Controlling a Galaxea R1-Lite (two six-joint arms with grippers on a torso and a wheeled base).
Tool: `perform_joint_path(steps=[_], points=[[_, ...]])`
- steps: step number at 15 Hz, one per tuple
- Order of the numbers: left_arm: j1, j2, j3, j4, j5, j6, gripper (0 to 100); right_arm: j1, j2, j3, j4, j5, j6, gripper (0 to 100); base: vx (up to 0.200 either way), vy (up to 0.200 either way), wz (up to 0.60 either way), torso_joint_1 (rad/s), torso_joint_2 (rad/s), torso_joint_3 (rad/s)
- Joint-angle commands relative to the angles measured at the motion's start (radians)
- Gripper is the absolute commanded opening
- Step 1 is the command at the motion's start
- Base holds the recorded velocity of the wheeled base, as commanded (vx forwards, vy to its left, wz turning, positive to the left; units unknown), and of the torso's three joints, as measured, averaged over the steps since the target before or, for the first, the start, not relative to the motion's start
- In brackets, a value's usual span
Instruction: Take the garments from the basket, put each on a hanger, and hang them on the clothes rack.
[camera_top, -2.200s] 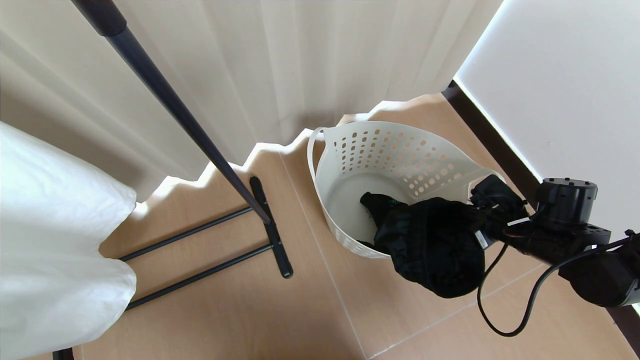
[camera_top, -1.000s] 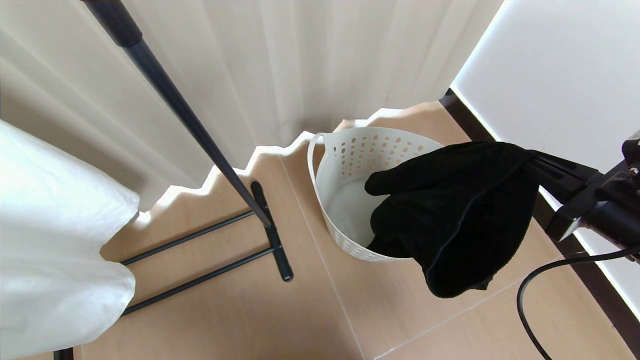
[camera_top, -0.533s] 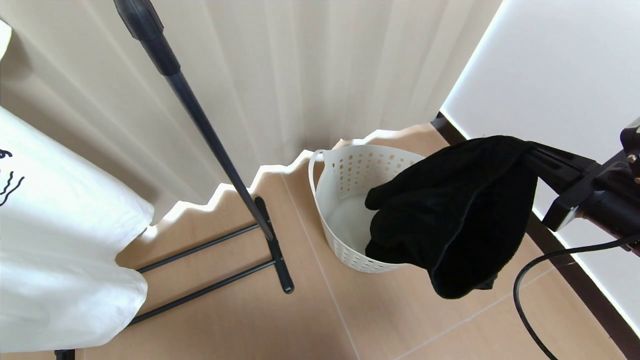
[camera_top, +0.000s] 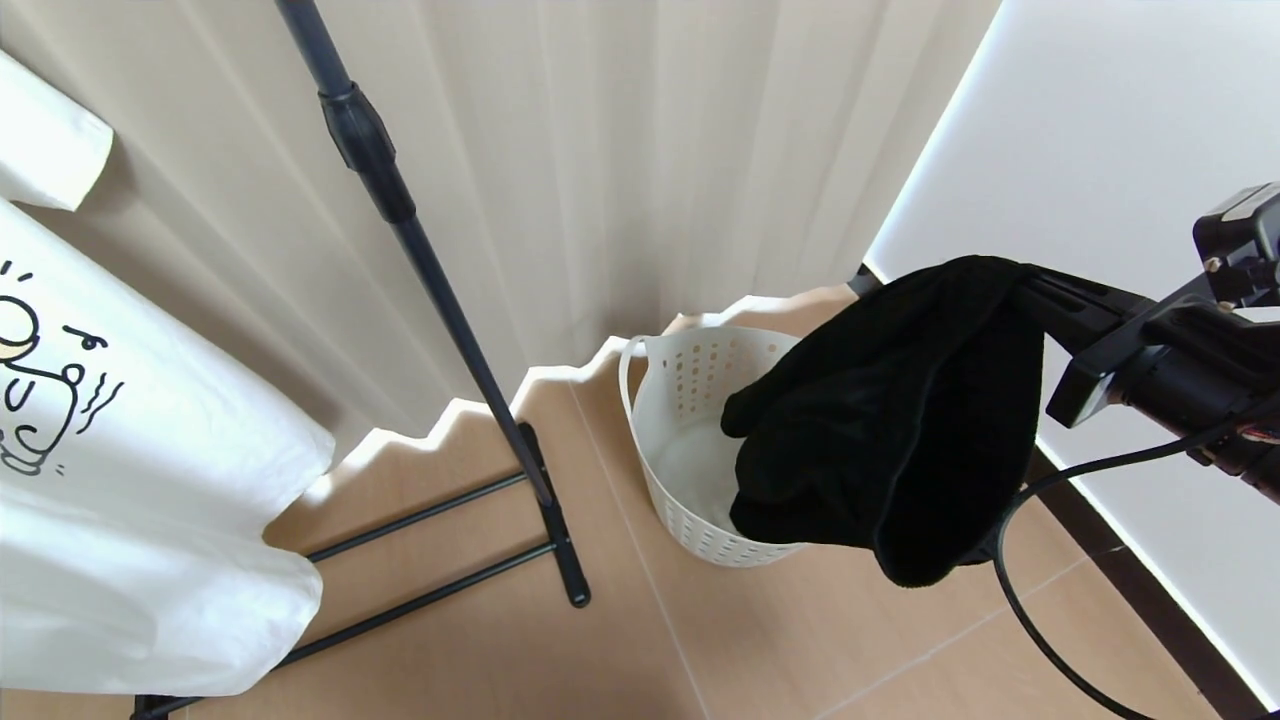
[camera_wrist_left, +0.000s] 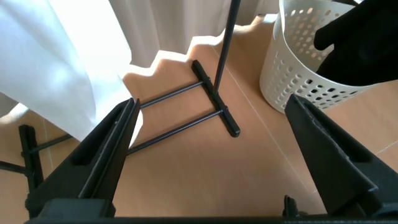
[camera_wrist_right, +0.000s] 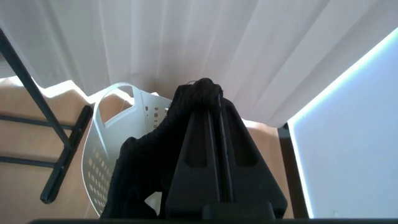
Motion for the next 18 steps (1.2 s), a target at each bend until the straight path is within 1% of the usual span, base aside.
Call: perform_joint_path(steps=[1,7,12,14,16,18], points=[[0.000,0.002,0.000,0.000,0.000,0.000,100,0.000,0.007,0.004,0.000,0.000,-0.001,0,0.000,0.000,0.00,0.041,-0.42,-0.378],[0.000,0.002,0.000,0.000,0.000,0.000,100,-0.001,-0.012,0.016,-0.002,-0.002,-0.001,0,0.000,0.000,0.00,0.090,-0.45,-0.356],[0.000,0.002,0.000,0.000,0.000,0.000,100,0.000,-0.015,0.022,-0.003,-0.004,-0.002,0,0.000,0.000,0.00,0.138,-0.48,-0.178],[0.000,0.002,0.000,0.000,0.000,0.000,100,0.000,-0.016,0.023,-0.012,-0.004,-0.002,0,0.000,0.000,0.00,0.073,-0.25,0.032],[0.000,0.000,0.000,0.000,0.000,0.000,100,0.000,-0.010,0.030,-0.051,-0.002,-0.002,0,0.000,0.000,0.00,0.032,-0.06,0.146],[0.000,0.000,0.000,0.000,0.000,0.000,100,0.000,-0.007,0.030,-0.058,-0.002,-0.001,0,0.000,0.000,0.00,0.007,-0.02,0.181]])
